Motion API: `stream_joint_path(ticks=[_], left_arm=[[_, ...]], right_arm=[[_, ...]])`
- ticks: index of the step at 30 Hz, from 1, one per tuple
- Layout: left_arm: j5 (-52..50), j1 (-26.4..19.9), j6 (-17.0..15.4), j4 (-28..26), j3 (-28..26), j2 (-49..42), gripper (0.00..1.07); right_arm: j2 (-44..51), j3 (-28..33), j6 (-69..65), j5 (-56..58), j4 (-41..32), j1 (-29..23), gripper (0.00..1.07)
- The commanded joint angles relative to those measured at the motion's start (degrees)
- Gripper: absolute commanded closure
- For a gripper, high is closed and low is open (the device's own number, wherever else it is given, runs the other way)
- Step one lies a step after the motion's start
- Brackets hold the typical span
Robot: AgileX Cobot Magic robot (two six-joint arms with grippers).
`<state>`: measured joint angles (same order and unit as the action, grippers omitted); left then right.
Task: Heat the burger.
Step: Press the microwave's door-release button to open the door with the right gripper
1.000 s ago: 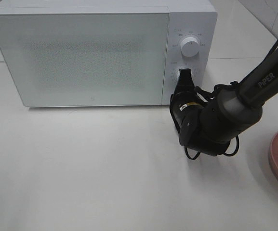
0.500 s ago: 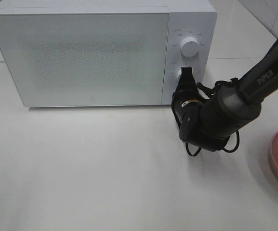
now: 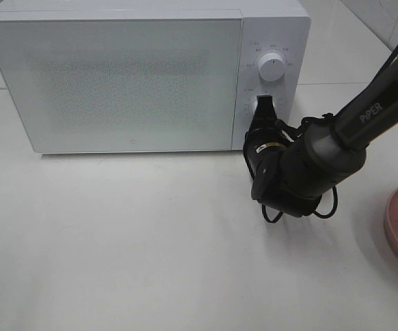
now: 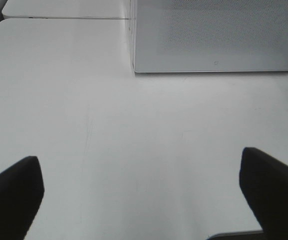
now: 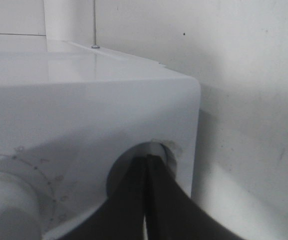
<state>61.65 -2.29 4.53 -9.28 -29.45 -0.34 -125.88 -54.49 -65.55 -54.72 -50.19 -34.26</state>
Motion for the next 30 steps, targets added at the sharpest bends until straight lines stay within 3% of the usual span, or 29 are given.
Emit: stream_joint_path(ticks=[1,7,16,26,30], left_arm=[[-0.52,-0.11,-0.34,-0.4,0.06,-1.32,0.07],[-0.52,-0.11,-0.34,-0.4,0.06,-1.32,0.07],[-0.52,-0.11,-0.34,-0.4,0.06,-1.32,0.07],[-0.52,-0.11,-0.34,-0.4,0.06,-1.32,0.07],[-0.52,-0.11,-0.34,-0.4,0.06,-1.32,0.07]], right_arm=[[-0.17,-5.9,1.09,-9.17,4.24,2.01,1.07],[-1.03,-8.94,2.81,-8.48,4.53,2.69,1.07],[-0.97,-8.94,3.72,-7.1,4.3,2.69,1.07],[-0.23,-8.19,3.5,-4.64,4.07,1.78,1.07],[1.09,-5.21,3.38,-2.81,2.92,0.63,1.07]])
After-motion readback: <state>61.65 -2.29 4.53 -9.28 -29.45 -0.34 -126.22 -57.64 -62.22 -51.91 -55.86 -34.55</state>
